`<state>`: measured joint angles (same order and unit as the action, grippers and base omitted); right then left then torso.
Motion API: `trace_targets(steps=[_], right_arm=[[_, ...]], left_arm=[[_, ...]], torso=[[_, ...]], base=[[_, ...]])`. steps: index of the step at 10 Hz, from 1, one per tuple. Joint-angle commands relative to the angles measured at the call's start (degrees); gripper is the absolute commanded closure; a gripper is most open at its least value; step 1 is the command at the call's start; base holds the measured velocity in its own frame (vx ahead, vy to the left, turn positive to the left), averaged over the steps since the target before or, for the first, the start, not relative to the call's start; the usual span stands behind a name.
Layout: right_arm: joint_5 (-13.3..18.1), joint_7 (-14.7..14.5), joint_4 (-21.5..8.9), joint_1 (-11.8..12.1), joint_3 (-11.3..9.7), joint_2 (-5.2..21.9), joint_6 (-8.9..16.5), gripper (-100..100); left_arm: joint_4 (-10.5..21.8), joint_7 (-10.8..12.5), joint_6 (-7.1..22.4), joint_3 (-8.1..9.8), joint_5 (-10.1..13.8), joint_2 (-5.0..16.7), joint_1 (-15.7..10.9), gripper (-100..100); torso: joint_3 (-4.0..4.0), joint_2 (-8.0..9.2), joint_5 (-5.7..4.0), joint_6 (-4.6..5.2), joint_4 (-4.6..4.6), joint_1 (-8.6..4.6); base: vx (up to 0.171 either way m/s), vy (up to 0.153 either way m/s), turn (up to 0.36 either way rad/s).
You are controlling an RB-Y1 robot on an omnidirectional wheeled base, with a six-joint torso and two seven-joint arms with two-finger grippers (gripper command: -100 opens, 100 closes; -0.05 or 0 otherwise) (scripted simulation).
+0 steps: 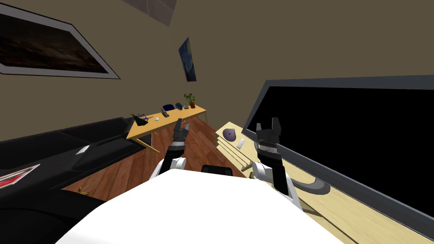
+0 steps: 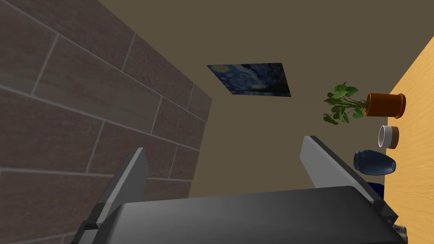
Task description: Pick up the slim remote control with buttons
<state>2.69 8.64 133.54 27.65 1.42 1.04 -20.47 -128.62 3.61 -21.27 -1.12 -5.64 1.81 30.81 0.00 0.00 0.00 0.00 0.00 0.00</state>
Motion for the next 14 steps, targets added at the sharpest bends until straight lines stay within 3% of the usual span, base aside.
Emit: trace_targets(steps=[1,5,6,9,10,14], right_arm=[[1.3,-0.3,-0.9,0.4,-0.9,2.8,0.0,-100],[6.1,-1.2,-3.9,1.8,-3.7,9.0,0.1,-100],[6.1,-1.2,-3.9,1.8,-3.7,9.5,0.1,-100],[11.4,-2.2,-7.1,3.4,-6.8,15.4,0.1,-100],[11.9,-2.2,-7.1,3.4,-6.8,15.9,0.1,-100],[19.0,-3.3,-11.0,5.4,-10.3,22.7,0.1,-100]], left_arm=[[0.0,0.0,0.0,0.00,0.0,0.0,0.0,0],[0.0,0.0,0.0,-0.01,0.0,0.0,0.0,0],[0.0,0.0,0.0,-0.01,0.0,0.0,0.0,0],[0.0,0.0,0.0,-0.01,0.0,0.0,0.0,0],[0.0,0.0,0.0,-0.01,0.0,0.0,0.0,0],[0.0,0.0,0.0,0.00,0.0,0.0,0.0,0]], torso=[[0.00,0.00,0.00,0.00,0.00,0.00],[0.00,0.00,0.03,-0.02,0.00,0.16],[-0.01,-0.02,0.04,-0.02,0.00,0.16],[-0.02,-0.03,0.03,-0.03,-0.01,0.14],[-0.02,-0.03,0.04,-0.03,-0.01,0.18],[-0.01,-0.02,0.03,0.04,0.00,0.09]], base=[[-0.003,0.021,0.122],[0.000,0.042,0.169],[0.004,0.029,0.047],[0.005,0.043,0.225],[0.003,0.032,0.072],[0.011,0.031,0.192]])
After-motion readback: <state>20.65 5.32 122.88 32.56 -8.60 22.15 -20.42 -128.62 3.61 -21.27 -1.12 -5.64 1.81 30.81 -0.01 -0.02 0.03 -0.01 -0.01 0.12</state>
